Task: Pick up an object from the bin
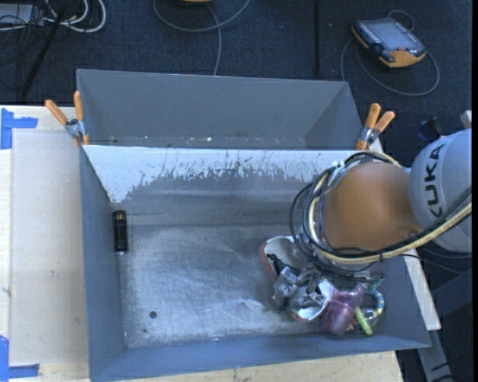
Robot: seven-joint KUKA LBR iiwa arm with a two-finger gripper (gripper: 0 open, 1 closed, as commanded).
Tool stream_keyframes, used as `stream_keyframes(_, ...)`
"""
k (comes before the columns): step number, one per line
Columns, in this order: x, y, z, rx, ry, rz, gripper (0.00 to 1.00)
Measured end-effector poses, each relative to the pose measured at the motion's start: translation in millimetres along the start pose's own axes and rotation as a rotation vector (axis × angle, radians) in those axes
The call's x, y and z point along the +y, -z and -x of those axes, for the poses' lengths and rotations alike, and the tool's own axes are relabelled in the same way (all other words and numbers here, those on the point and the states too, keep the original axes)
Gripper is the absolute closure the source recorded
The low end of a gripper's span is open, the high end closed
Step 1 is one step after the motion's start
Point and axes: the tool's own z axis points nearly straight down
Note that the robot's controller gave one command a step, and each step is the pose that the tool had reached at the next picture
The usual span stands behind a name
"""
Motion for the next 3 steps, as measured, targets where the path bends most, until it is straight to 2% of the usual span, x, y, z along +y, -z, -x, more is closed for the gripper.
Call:
stream_keyframes(1,-19,45,15.4,-0.005,0.014,-0.009,1.00)
stream_keyframes(2,9,86,2.8,-0.002,0.018,-0.005,1.00)
stream_keyframes(3,-17,92,4.4,-0.006,0.008,-0.009,1.00)
